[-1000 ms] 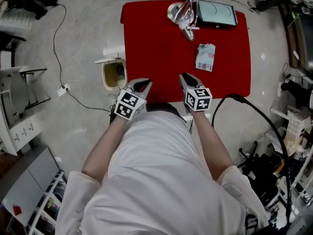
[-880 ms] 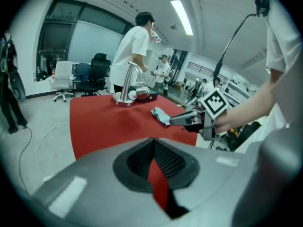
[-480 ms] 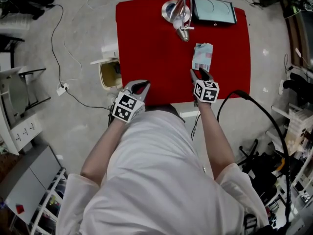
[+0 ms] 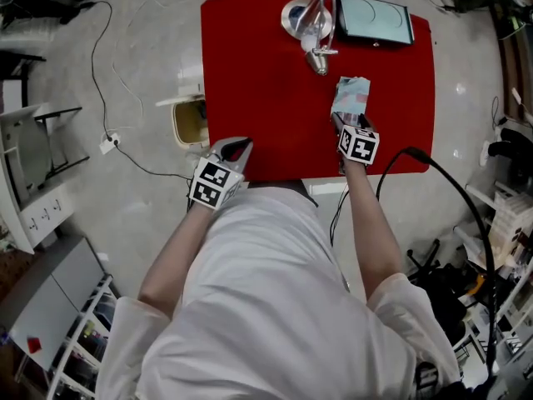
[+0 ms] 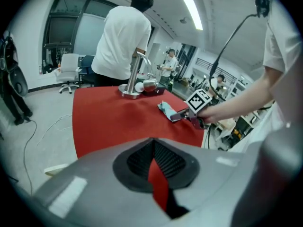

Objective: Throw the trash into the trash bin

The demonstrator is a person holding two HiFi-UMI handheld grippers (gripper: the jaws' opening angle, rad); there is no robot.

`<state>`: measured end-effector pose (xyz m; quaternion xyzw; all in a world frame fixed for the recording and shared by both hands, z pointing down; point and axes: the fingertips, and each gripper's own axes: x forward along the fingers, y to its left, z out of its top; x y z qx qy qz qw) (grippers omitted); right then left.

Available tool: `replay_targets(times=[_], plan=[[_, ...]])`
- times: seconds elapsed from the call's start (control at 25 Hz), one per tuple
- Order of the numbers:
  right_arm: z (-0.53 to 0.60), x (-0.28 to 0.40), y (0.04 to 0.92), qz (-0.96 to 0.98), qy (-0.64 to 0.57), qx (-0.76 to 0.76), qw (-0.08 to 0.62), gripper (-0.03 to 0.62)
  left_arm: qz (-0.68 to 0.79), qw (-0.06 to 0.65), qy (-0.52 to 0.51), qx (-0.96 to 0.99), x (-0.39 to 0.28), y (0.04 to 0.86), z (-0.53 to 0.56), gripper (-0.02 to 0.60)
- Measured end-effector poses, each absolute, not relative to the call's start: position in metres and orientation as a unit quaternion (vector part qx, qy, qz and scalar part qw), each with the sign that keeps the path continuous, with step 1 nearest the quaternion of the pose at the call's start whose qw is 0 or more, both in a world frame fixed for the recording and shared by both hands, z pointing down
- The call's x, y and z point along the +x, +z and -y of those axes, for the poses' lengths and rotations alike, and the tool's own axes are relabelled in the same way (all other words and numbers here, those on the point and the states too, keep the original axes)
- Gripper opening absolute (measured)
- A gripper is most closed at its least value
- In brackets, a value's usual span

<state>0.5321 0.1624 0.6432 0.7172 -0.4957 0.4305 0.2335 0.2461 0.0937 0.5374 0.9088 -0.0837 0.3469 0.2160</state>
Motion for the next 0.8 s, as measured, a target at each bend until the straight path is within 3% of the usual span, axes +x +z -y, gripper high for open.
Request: replay_targets(times=[0.28, 0.32, 0.36, 0.52, 0.8], plan=[[-0.161, 0.532, 0.651, 0.492, 0.420, 0.718, 0.257, 0.373, 0.089, 0.223, 0.349, 0.906, 0.246, 0.541, -0.088, 0.005], [-0.161, 0.532, 0.649, 0.493, 0.415, 0.720, 0.258, 0.349, 0.088, 0.224, 0.350, 0.905, 0.245, 0.541, -0.088, 0.004], [-0.161, 0.534, 0.648, 0.493, 0.410, 0.723, 0.259, 0.237, 0.088, 0.224, 0.350, 0.905, 0.245, 0.542, -0.088, 0.005], [-0.165, 0.544, 0.643, 0.490, 0.386, 0.732, 0.276, 0.047, 0.088, 0.223, 0.349, 0.906, 0.242, 0.543, -0.089, 0.005], [-0.162, 0.534, 0.624, 0.497, 0.375, 0.739, 0.258, 0.012, 0.100, 0.221, 0.338, 0.910, 0.228, 0.536, -0.086, 0.005]])
